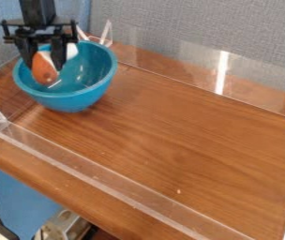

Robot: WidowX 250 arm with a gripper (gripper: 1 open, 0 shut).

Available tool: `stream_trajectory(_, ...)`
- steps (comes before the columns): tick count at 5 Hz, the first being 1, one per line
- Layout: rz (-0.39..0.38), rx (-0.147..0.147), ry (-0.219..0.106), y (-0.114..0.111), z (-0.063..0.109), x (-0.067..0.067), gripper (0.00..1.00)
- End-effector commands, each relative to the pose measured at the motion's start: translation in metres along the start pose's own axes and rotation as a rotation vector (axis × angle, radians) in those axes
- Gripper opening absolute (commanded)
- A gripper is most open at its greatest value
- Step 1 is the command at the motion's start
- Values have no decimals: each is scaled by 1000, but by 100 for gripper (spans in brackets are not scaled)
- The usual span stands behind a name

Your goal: Put the mushroom in the blue bowl

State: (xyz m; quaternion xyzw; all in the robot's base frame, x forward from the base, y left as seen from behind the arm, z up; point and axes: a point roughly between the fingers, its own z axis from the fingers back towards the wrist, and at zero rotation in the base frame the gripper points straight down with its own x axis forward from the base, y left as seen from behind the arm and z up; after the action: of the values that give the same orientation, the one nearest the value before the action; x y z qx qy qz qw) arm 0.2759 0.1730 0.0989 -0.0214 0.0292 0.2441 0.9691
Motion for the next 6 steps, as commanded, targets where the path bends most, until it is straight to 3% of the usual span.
stream_trajectory(1,22,11,-43,6,7,7,0)
stream_trajectory(6,53,31,3,8,-24,6,0)
